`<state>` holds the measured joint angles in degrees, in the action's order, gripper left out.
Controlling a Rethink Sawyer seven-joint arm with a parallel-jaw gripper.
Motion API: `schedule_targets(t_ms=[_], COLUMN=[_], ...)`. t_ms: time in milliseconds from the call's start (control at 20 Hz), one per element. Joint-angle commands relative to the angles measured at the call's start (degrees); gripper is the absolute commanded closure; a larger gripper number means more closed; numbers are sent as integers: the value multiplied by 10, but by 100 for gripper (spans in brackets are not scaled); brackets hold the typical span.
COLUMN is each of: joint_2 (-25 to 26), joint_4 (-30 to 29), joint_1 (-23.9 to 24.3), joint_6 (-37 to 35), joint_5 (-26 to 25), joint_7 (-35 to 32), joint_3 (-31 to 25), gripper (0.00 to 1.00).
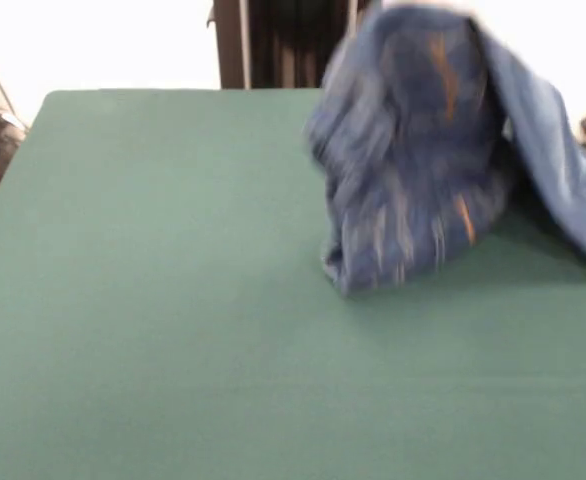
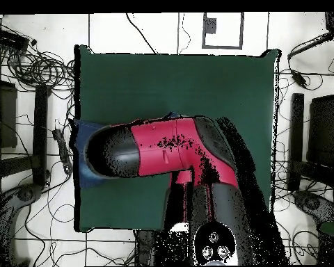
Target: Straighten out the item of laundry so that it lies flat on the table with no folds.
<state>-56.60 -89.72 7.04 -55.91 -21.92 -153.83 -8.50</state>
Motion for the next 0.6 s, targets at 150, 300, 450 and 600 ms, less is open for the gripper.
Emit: schedule_targets(t_ms=[150,300,450,600], joint_2=[-8,-9,-8,-13], joint_4=[-61,-60,-50,-62], joint_1=[15,14,4,2], joint_6=[13,13,-17,11], joint_5=[-23,-27,-27,-19], joint_7=[173,170,142,115], joint_3=[-62,-62,-53,-50], gripper=[0,0,0,0])
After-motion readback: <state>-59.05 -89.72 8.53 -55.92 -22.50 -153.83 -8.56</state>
